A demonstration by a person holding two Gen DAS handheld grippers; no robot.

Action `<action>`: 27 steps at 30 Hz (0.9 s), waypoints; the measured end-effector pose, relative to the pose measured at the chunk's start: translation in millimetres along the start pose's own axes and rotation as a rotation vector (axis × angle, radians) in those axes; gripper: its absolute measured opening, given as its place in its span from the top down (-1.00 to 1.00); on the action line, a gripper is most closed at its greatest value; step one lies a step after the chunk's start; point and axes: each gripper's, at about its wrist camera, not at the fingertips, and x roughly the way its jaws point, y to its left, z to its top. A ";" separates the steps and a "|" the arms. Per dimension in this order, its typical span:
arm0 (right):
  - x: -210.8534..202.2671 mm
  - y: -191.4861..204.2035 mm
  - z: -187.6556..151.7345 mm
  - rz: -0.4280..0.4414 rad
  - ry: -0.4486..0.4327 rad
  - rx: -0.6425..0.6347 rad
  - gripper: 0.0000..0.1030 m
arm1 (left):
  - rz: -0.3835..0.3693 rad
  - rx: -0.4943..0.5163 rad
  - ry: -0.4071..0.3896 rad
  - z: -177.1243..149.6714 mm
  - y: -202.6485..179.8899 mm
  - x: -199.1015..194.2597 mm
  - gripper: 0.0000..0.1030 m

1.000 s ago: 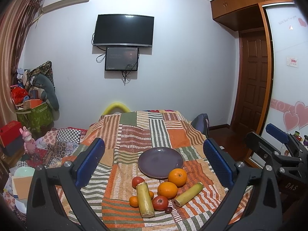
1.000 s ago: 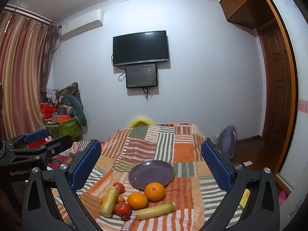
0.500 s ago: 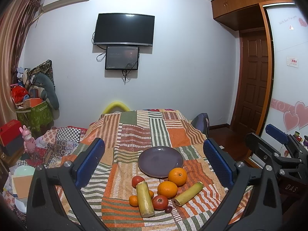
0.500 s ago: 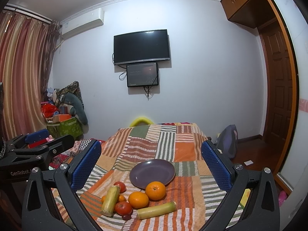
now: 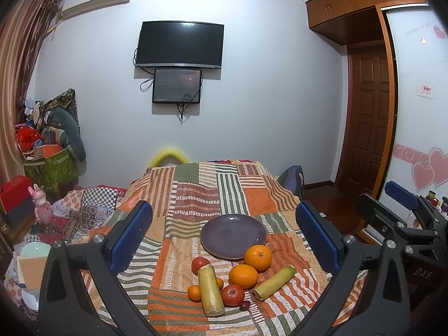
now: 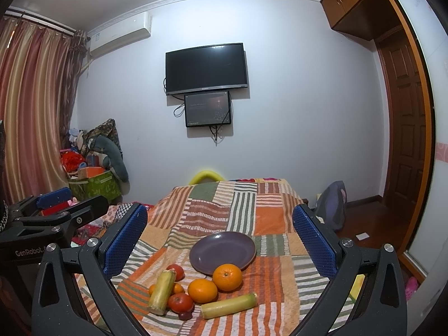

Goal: Organize fruits

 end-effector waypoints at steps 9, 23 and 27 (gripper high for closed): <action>1.3 -1.5 -2.2 -0.013 -0.005 -0.012 -1.00 | 0.014 0.020 -0.012 -1.2 -3.8 -0.2 -1.00; 26.0 -15.3 -16.8 0.041 0.091 -0.030 -0.59 | -0.003 0.000 0.133 -15.3 5.1 43.6 -0.53; 41.5 -21.6 -25.2 0.049 0.146 -0.039 -0.58 | -0.009 -0.001 0.199 -24.7 8.6 66.0 -0.53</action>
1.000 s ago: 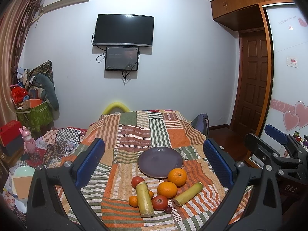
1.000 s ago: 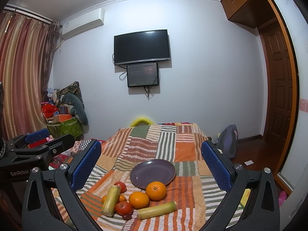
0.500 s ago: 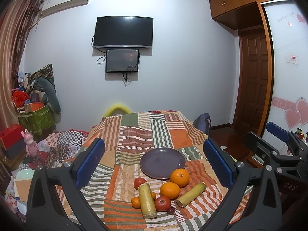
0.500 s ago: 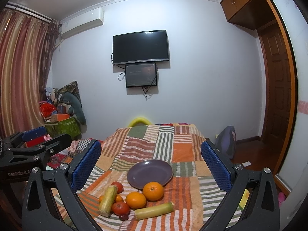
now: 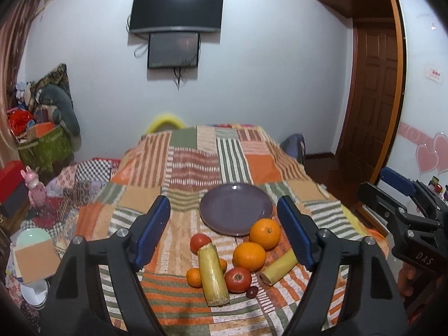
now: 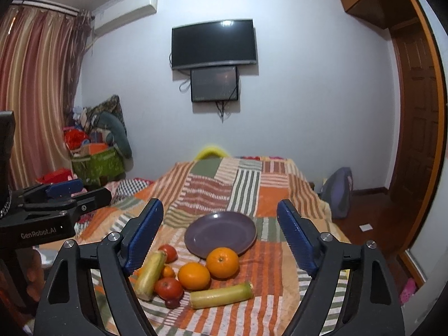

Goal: Organize fruits
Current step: 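Grasp the short gourd with the left tool while the right tool grasps an orange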

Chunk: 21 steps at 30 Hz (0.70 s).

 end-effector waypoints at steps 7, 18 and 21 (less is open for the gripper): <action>35.2 -11.6 -14.0 0.016 0.127 -0.016 -0.58 | -0.020 0.001 0.146 -13.2 8.6 54.6 -0.53; 86.8 -20.5 -41.3 0.035 0.310 -0.030 -0.58 | -0.001 0.005 0.373 -52.0 21.2 137.1 -0.48; 99.6 -24.7 -49.5 0.036 0.350 -0.018 -0.58 | -0.005 -0.011 0.414 -61.5 27.1 150.6 -0.36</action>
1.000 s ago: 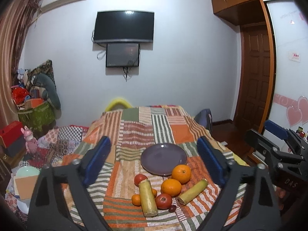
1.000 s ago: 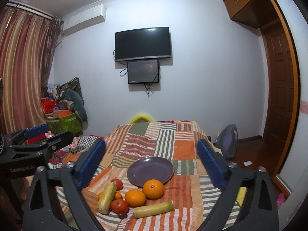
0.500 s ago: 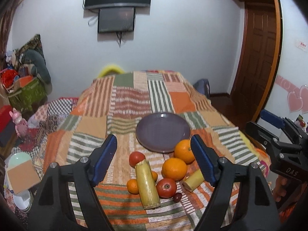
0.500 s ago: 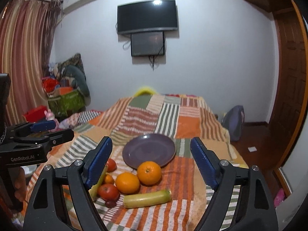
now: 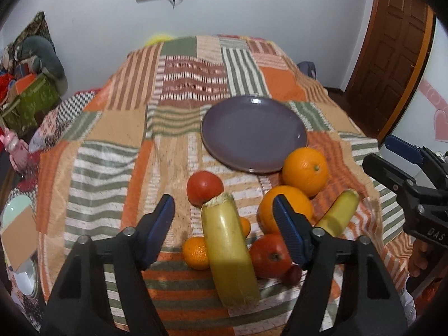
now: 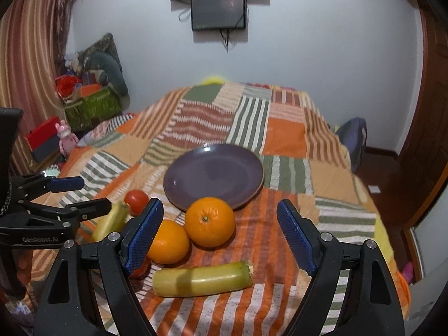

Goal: Organize fruits
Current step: 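Grasp the short gourd with the left tool while the right tool grasps an orange, then carry the gourd and orange to the purple plate and release both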

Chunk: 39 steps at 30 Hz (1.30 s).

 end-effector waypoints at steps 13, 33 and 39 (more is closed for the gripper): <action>52.4 -4.9 0.3 0.032 0.114 0.040 -0.58 | -0.067 -0.067 0.123 -18.7 10.4 36.8 0.21; 96.6 -2.1 -6.6 0.081 0.264 0.049 -0.30 | -0.100 -0.079 0.095 -14.8 14.0 31.3 0.26; 88.3 -1.7 -7.3 0.076 0.247 0.049 -0.28 | -0.095 -0.058 0.039 -7.2 12.5 7.1 0.27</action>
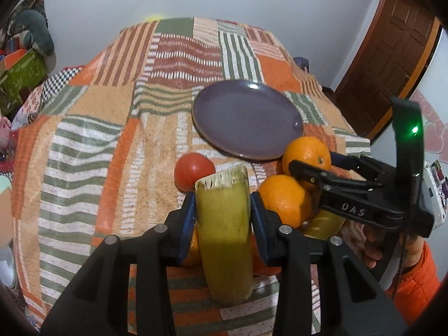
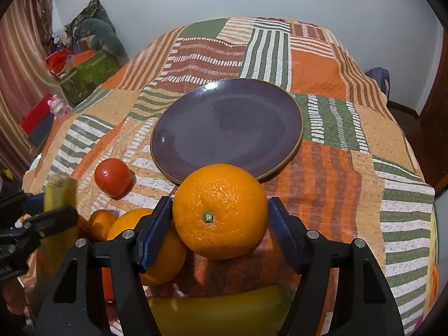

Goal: Organize fruits
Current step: 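Carry the gourd and orange to the purple plate and release both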

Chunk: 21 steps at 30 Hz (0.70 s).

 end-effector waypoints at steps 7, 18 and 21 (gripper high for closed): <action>-20.0 -0.9 -1.3 0.015 -0.041 0.013 -0.27 | 0.015 0.023 -0.042 2.5 -4.6 -23.8 0.27; -60.6 4.8 12.1 -0.001 -0.158 -0.007 -0.27 | 0.008 0.044 -0.166 26.3 -15.8 -62.1 0.27; -67.8 5.7 18.5 -0.002 -0.189 -0.011 -0.27 | 0.004 0.053 -0.190 36.5 -19.1 -65.5 0.27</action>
